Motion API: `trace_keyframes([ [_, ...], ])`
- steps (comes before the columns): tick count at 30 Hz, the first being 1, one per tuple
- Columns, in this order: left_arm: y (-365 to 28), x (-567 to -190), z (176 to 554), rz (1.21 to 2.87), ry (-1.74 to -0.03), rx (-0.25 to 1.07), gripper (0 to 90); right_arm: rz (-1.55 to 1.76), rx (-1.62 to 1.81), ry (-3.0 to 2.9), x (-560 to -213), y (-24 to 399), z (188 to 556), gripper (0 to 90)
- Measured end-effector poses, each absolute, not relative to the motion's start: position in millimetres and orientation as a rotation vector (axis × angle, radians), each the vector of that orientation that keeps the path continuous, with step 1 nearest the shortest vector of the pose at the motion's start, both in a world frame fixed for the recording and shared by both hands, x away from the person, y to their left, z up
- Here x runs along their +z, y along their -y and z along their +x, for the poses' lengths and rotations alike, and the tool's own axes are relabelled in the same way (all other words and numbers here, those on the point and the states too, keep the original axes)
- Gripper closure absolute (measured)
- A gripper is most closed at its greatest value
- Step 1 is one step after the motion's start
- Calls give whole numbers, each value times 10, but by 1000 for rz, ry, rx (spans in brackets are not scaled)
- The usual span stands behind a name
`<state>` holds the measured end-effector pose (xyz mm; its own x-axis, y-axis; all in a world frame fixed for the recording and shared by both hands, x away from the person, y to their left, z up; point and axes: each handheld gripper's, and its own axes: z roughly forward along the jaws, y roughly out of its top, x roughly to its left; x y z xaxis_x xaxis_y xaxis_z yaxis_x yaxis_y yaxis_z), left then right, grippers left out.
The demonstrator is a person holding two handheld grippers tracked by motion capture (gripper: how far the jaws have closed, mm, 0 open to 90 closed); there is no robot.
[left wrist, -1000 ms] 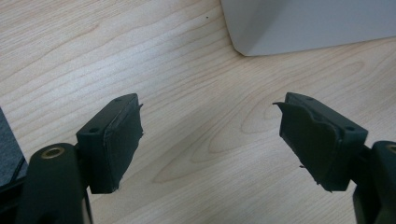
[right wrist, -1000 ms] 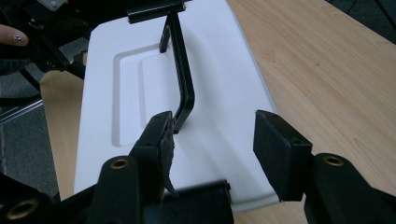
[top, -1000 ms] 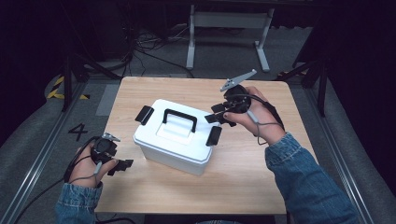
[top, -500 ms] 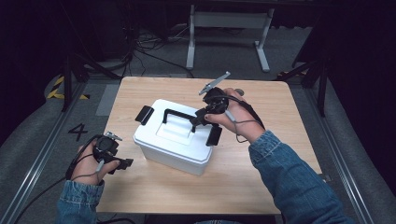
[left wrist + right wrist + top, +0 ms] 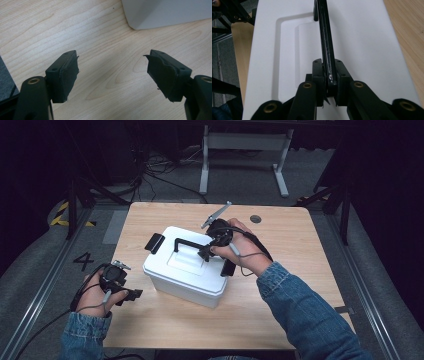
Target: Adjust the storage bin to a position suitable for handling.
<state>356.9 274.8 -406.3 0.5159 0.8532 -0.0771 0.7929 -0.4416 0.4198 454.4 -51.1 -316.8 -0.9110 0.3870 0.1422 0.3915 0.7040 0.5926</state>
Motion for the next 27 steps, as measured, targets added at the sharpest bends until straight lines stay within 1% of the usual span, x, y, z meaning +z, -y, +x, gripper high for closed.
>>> trace_keyframes([
  [15,-2742,-4082,3576,2357,-1357,191,255,-587,-1044,2922,-3110,476,4488,844],
  [27,-2722,-4085,3602,2363,-1351,194,255,-561,-1178,2917,-2859,562,4443,845],
])
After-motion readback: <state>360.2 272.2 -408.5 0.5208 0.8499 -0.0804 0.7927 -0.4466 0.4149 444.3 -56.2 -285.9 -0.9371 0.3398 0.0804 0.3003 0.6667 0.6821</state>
